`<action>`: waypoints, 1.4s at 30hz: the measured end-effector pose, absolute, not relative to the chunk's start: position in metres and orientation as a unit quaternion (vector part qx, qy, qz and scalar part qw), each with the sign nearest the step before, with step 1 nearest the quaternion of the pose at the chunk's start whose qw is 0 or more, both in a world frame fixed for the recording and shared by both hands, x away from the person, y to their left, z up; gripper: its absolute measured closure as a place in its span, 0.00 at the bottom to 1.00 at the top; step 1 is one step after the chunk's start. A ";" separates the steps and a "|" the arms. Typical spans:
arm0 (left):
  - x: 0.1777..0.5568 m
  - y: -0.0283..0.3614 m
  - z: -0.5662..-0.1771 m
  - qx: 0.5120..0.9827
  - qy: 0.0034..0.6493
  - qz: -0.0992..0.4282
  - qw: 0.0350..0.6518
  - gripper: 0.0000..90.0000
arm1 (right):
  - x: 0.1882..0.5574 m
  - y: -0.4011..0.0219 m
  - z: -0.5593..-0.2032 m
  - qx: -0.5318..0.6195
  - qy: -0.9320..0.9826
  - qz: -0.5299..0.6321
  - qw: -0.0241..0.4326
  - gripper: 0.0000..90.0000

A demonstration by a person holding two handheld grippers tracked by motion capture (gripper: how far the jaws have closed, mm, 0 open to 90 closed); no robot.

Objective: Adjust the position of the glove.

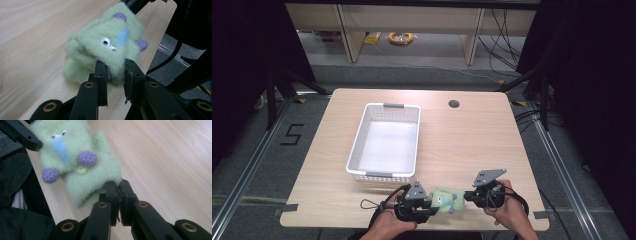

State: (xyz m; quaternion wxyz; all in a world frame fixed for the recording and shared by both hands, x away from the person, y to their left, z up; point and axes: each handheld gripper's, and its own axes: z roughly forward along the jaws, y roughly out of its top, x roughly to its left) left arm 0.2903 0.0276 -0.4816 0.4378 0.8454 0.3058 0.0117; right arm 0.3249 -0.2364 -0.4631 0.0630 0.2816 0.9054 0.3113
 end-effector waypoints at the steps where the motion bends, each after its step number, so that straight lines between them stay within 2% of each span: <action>1: 0.291 0.028 -0.483 0.848 0.301 0.015 0.436 0.82 | 0.326 -0.236 -0.466 0.288 0.903 0.312 0.070 0.98; 8: 0.289 0.028 -0.490 0.845 0.312 -0.002 0.434 0.80 | 0.330 -0.237 -0.478 0.298 0.907 0.296 0.045 0.97; 13: 0.289 0.030 -0.491 0.845 0.315 -0.012 0.431 0.76 | 0.330 -0.236 -0.482 0.307 0.903 0.298 0.048 0.94; 14: 0.288 0.032 -0.491 0.843 0.321 -0.018 0.431 0.74 | 0.329 -0.237 -0.481 0.318 0.901 0.293 0.048 0.87; 15: 0.288 0.032 -0.491 0.843 0.321 -0.018 0.431 0.71 | 0.329 -0.237 -0.481 0.318 0.901 0.293 0.048 0.87; 16: 0.287 0.035 -0.490 0.839 0.327 -0.025 0.435 0.70 | 0.329 -0.239 -0.482 0.329 0.895 0.295 0.066 0.80; 17: 0.287 0.035 -0.490 0.839 0.327 -0.025 0.435 0.67 | 0.329 -0.239 -0.482 0.329 0.895 0.295 0.066 0.80; 18: 0.287 0.039 -0.488 0.840 0.324 -0.019 0.435 0.65 | 0.327 -0.243 -0.477 0.341 0.891 0.296 0.052 0.74; 20: 0.286 0.043 -0.485 0.835 0.330 -0.020 0.440 0.62 | 0.328 -0.246 -0.476 0.339 0.883 0.317 0.066 0.66; 21: 0.287 0.046 -0.484 0.833 0.336 -0.017 0.440 0.62 | 0.328 -0.246 -0.476 0.339 0.883 0.317 0.066 0.66; 23: 0.290 0.054 -0.478 0.822 0.346 -0.012 0.453 0.58 | 0.325 -0.249 -0.468 0.357 0.870 0.334 0.062 0.59; 24: 0.292 0.056 -0.477 0.816 0.354 -0.010 0.456 0.57 | 0.325 -0.249 -0.467 0.367 0.863 0.337 0.079 0.57; 31: 0.299 0.051 -0.481 0.807 0.373 -0.003 0.457 0.53 | 0.320 -0.239 -0.456 0.380 0.852 0.356 0.063 0.53; 38: 0.308 0.042 -0.487 0.800 0.402 -0.012 0.445 0.47 | 0.330 -0.230 -0.473 0.417 0.838 0.351 0.032 0.53; 42: 0.312 0.038 -0.491 0.802 0.405 -0.022 0.438 0.48 | 0.335 -0.228 -0.485 0.435 0.830 0.348 0.020 0.53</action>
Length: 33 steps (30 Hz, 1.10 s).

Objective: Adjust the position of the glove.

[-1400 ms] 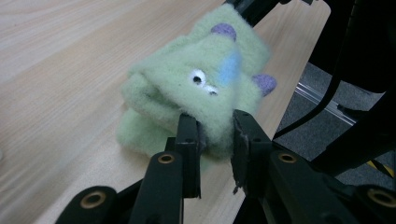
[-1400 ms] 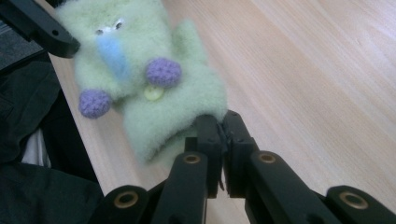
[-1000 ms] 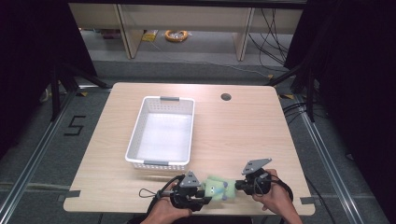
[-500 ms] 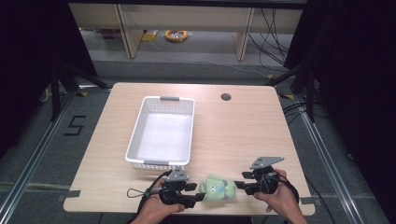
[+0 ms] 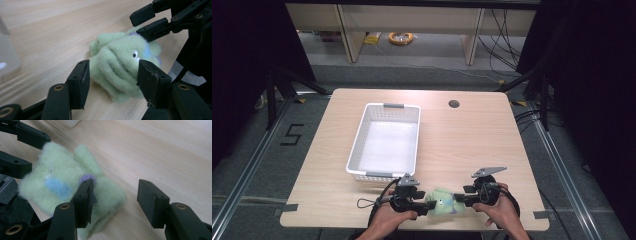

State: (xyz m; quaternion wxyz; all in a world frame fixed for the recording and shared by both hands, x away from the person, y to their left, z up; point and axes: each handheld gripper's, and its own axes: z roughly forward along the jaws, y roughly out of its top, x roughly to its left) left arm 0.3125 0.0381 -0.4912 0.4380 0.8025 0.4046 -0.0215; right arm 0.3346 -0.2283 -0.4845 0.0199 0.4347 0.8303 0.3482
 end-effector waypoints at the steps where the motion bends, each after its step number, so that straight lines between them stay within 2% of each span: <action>1: 0.312 0.038 -0.491 0.802 0.405 -0.022 0.438 0.48 | 0.335 -0.228 -0.485 0.435 0.830 0.348 0.020 0.53; 5: 0.314 0.038 -0.500 0.804 0.418 -0.036 0.422 0.48 | 0.333 -0.231 -0.488 0.443 0.828 0.343 0.011 0.54; 7: 0.312 0.035 -0.504 0.808 0.415 -0.039 0.416 0.48 | 0.334 -0.231 -0.491 0.440 0.833 0.336 -0.015 0.54; 13: 0.311 0.032 -0.506 0.815 0.407 -0.041 0.411 0.50 | 0.331 -0.230 -0.495 0.449 0.822 0.349 0.004 0.55; 19: 0.312 0.030 -0.509 0.821 0.393 -0.051 0.411 0.54 | 0.331 -0.233 -0.499 0.449 0.821 0.353 -0.019 0.55; 24: 0.312 0.029 -0.510 0.821 0.394 -0.055 0.411 0.59 | 0.332 -0.236 -0.504 0.454 0.806 0.376 -0.051 0.61; 28: 0.314 0.029 -0.511 0.819 0.384 -0.070 0.420 0.67 | 0.332 -0.238 -0.506 0.453 0.803 0.383 -0.064 0.66; 33: 0.311 0.027 -0.510 0.823 0.374 -0.060 0.423 0.75 | 0.333 -0.238 -0.509 0.449 0.799 0.393 -0.078 0.72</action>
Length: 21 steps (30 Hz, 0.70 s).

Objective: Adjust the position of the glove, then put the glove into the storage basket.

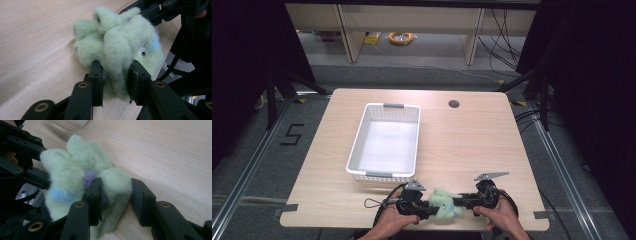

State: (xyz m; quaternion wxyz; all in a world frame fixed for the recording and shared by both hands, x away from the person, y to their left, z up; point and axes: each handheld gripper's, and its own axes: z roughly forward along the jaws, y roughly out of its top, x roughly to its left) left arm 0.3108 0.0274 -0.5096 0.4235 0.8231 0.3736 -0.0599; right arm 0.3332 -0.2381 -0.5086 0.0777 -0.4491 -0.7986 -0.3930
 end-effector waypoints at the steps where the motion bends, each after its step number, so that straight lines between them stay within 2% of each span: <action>1: 0.310 0.027 -0.509 0.822 0.374 -0.062 0.426 0.76 | 0.333 -0.238 -0.509 -0.444 -0.799 -0.397 0.083 0.74; 3: 0.310 0.028 -0.508 0.822 0.371 -0.064 0.427 0.80 | 0.332 -0.237 -0.508 -0.433 -0.806 -0.396 0.076 0.80; 6: 0.310 0.029 -0.507 0.820 0.372 -0.064 0.430 0.83 | 0.329 -0.235 -0.506 -0.433 -0.806 -0.395 0.080 0.82; 7: 0.309 0.029 -0.507 0.821 0.370 -0.063 0.431 0.83 | 0.330 -0.235 -0.505 -0.420 -0.814 -0.398 0.060 0.83; 11: 0.309 0.032 -0.504 0.822 0.365 -0.065 0.432 0.85 | 0.328 -0.236 -0.504 -0.412 -0.814 -0.405 0.060 0.85; 12: 0.309 0.033 -0.504 0.821 0.364 -0.070 0.434 0.85 | 0.327 -0.236 -0.502 -0.418 -0.814 -0.402 0.046 0.85; 19: 0.307 0.038 -0.499 0.814 0.367 -0.075 0.444 0.86 | 0.323 -0.234 -0.494 -0.418 -0.805 -0.416 0.064 0.85; 21: 0.307 0.039 -0.497 0.813 0.367 -0.075 0.445 0.86 | 0.325 -0.235 -0.493 -0.405 -0.808 -0.424 0.048 0.85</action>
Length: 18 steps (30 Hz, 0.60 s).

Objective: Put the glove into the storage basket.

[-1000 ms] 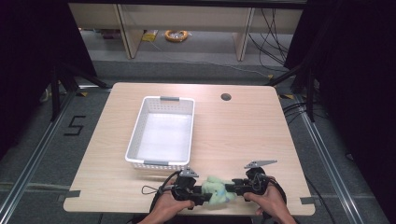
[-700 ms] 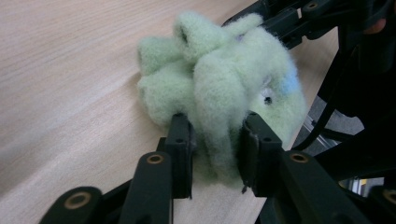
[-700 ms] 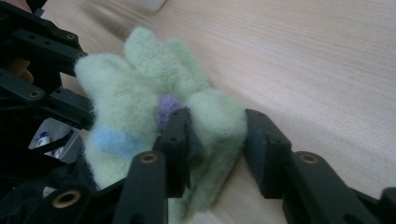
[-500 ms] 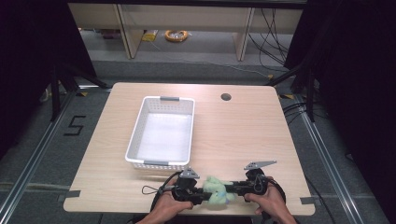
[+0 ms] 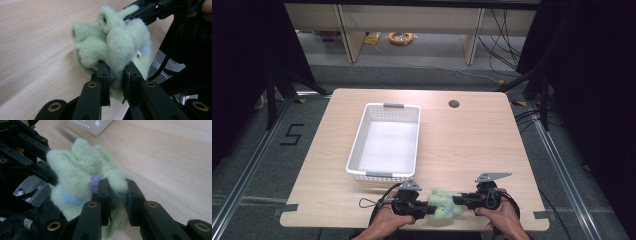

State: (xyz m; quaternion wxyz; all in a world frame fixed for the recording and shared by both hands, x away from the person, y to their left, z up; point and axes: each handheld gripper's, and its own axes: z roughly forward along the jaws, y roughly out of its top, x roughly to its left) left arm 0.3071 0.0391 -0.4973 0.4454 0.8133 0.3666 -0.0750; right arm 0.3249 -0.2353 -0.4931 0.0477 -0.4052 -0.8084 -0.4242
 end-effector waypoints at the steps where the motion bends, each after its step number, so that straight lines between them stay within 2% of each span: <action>1: 0.307 0.039 -0.497 0.813 0.367 -0.075 0.445 0.86 | 0.325 -0.235 -0.493 -0.405 -0.808 -0.424 0.048 0.85; 18: 0.308 0.058 -0.465 0.798 0.363 -0.058 0.478 0.86 | 0.329 -0.218 -0.452 -0.394 -0.806 -0.440 0.031 0.85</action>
